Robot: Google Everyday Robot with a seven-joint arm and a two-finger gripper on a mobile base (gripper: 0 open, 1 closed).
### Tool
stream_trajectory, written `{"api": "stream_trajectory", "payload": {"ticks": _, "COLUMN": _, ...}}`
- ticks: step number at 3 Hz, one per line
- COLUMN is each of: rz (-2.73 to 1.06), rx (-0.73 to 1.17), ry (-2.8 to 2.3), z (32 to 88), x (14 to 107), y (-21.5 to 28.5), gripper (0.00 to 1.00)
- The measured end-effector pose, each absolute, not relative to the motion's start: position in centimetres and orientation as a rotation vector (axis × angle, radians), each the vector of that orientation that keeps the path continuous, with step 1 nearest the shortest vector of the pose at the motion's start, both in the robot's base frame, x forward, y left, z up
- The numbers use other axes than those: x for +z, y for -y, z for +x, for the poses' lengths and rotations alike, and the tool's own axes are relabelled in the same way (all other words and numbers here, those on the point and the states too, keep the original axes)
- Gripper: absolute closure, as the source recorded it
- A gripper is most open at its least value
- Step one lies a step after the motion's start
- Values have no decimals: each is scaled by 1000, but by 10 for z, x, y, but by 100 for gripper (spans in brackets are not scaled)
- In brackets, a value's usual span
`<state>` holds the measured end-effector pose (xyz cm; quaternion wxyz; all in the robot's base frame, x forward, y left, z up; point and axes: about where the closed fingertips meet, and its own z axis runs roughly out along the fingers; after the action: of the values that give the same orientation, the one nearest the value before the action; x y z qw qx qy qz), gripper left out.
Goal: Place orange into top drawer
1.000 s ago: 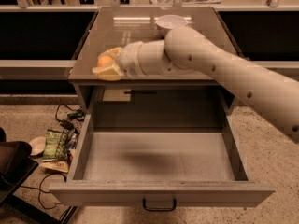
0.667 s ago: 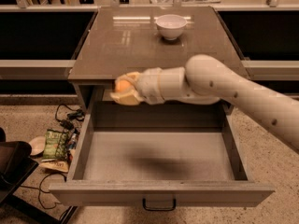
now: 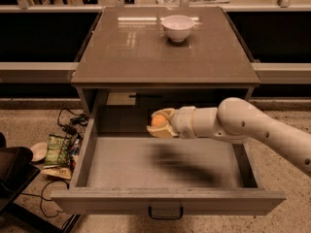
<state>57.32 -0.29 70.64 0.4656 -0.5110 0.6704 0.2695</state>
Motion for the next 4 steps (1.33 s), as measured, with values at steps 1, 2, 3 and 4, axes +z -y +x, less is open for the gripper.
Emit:
{"api": "stream_trajectory", "payload": {"ticks": 1, "rz": -1198, "rx": 655, "ry": -1749, "z": 584, "x": 643, "y": 27, "gripper": 100}}
{"api": "stream_trajectory", "payload": {"ticks": 2, "rz": -1160, "rx": 662, "ry": -1807, "z": 586, "x": 611, "y": 39, "gripper": 100}}
{"api": "stream_trajectory", "payload": {"ticks": 3, "rz": -1164, "rx": 666, "ry": -1804, "z": 586, "x": 611, "y": 36, "gripper": 81}}
{"api": "stream_trajectory", "payload": {"ticks": 4, "rz": -1168, "rx": 671, "ry": -1802, "z": 585, "x": 611, "y": 33, "gripper": 50}}
